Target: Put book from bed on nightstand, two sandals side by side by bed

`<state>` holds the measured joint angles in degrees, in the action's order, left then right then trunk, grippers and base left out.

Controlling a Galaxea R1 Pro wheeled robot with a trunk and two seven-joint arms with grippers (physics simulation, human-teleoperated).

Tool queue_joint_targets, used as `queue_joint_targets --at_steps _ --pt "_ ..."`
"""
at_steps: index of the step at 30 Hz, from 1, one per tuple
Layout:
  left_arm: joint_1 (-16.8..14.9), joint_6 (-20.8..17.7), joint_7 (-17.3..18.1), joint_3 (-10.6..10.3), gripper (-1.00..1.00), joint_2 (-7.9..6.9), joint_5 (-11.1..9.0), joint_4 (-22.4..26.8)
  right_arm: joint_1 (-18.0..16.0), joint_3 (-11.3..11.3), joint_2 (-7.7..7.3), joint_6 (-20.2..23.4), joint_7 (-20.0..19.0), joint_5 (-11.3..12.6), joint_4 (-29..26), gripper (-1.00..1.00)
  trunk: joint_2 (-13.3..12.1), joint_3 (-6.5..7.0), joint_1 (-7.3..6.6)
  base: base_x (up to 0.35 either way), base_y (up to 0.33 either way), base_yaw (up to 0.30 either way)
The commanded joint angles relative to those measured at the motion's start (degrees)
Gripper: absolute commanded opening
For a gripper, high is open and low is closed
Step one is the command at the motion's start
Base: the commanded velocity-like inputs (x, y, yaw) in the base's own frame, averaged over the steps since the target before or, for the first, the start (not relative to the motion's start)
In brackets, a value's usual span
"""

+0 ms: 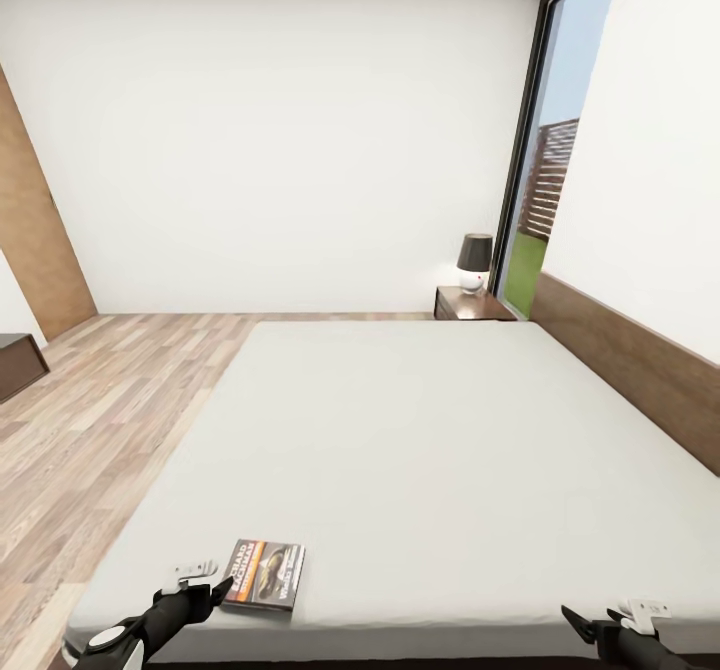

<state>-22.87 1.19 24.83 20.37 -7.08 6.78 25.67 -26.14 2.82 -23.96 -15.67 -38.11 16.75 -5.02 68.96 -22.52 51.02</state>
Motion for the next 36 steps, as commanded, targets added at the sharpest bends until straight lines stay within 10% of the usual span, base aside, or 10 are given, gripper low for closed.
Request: queue_joint_targets --at_steps 1,13,19,27,36 --pt "-0.1 0.1 0.4 0.5 1.0 0.05 0.6 0.0 -0.1 0.3 0.01 -0.1 -0.3 0.0 0.1 1.0 -0.4 0.12 -0.23 0.0 0.0 0.0" --pt "-0.1 1.5 0.6 0.3 1.0 0.32 0.5 2.0 0.0 0.3 -0.02 -0.1 -0.4 0.1 0.1 1.0 -1.2 0.48 -0.66 0.0 0.0 0.0" --pt "-0.1 1.6 1.0 0.2 1.0 1.97 0.4 14.2 -0.1 0.3 -0.05 -0.1 -0.4 0.3 0.0 1.0 -1.2 0.48 -0.66 0.0 0.0 0.0" --pt "-0.1 -17.5 2.0 -1.2 1.0 2.46 0.3 35.6 -0.1 0.3 -0.04 -0.1 -0.4 0.3 0.0 1.0 -1.2 0.48 -0.66 0.0 0.0 0.0" --pt "-0.5 -29.2 3.9 -3.3 1.0 2.45 0.1 44.2 0.0 0.3 -0.04 -0.1 -0.4 0.3 0.0 1.0 -1.2 0.48 -0.66 0.0 0.0 0.0"
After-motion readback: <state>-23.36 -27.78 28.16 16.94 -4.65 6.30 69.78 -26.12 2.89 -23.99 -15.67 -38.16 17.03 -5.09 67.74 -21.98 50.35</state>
